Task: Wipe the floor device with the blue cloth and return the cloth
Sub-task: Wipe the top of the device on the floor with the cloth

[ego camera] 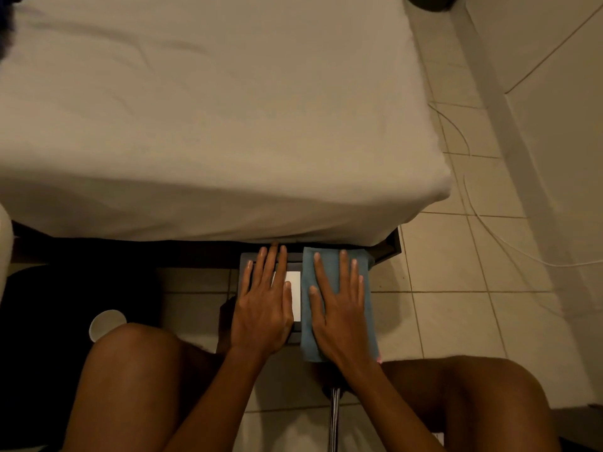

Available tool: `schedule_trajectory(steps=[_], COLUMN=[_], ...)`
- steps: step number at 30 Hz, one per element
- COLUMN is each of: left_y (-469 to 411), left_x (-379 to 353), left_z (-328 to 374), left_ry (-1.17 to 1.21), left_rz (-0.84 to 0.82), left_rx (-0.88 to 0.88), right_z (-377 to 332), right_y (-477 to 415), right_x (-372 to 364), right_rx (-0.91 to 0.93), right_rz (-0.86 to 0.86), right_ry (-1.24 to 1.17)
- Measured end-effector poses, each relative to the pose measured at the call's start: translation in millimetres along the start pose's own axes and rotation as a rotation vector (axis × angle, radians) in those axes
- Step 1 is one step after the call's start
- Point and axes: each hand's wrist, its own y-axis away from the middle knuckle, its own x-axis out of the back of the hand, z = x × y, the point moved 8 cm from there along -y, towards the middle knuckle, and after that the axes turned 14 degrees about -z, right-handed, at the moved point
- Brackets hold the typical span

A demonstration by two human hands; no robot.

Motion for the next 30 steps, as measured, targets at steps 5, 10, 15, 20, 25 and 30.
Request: schedule_trajectory(steps=[5,10,15,20,25,30], left_y=[-2,-1,-2,-1,-2,-2], left_x=[0,-1,-1,-2,-1,-2], left_z=[1,1,0,0,1,-1], left_ry=[-0.018,-0.018,-0.046,-0.039,-0.041,-0.039], left_rz=[0.011,0.002,-0.002,-0.01,-0.002,-0.008], left_rx=[-0.013,-0.005,0.001,0.005,-0.005,0.007], right_z=[2,-3,2,-1,7,1], right_y=[-26,1,-34,2,-30,8], right_x=[9,-1,14,0,13,-3], right_rx=[-0.049,-0.01,-0.023,-0.004,-0.015,-0.027], right_rz=[0.023,-0.007,0.002,-0.016,-0.005,-0.003], right_ry=[0.005,0.019,0.051,0.025,0.047,0.034])
